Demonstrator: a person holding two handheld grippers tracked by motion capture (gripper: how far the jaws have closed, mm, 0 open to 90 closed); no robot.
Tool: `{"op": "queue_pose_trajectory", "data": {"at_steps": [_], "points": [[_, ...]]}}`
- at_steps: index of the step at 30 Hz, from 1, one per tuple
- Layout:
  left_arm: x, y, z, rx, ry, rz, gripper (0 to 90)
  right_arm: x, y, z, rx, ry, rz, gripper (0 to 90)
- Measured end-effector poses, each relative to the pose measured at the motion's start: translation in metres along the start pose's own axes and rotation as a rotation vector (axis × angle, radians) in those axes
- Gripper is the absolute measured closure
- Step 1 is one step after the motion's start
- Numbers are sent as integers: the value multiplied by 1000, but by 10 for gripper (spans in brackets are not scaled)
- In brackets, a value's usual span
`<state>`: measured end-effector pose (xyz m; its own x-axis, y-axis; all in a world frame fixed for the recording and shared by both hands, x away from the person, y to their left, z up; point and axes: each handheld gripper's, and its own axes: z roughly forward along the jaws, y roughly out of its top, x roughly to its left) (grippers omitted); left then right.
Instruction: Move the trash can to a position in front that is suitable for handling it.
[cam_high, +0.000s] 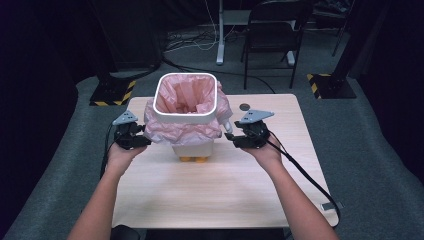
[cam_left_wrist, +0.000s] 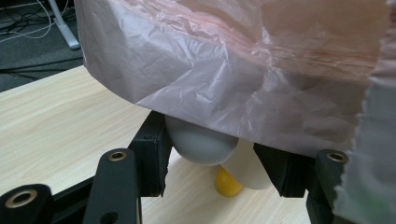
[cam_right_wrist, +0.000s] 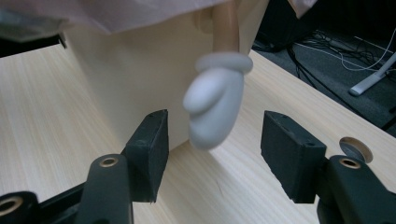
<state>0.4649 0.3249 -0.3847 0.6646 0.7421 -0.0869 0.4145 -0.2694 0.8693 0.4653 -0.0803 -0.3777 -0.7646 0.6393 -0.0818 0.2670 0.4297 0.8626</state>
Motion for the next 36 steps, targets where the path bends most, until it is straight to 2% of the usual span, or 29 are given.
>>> {"op": "queue_pose_trajectory", "data": {"at_steps": [6, 11, 17, 19, 26, 31, 36], "points": [[-1, 3, 4, 11, 6, 12, 468, 0, 7, 11, 15, -10, -1, 418], [0, 3, 6, 17, 3, 12, 497, -5, 6, 17, 17, 7, 25, 461], [2, 3, 6, 11, 6, 8, 569, -5, 7, 22, -19, 22, 15, 481], [3, 3, 6, 13, 8, 12, 606, -6, 7, 23, -28, 29, 11, 514], [5, 4, 8, 21, 4, 16, 614, -4, 7, 27, -53, 40, -18, 579], [3, 5, 12, 36, 9, 29, 610, -4, 15, 29, -5, 32, -30, 582], [4, 5, 13, 37, -3, 20, 621, -8, 16, 31, 13, 65, 2, 578]]}}
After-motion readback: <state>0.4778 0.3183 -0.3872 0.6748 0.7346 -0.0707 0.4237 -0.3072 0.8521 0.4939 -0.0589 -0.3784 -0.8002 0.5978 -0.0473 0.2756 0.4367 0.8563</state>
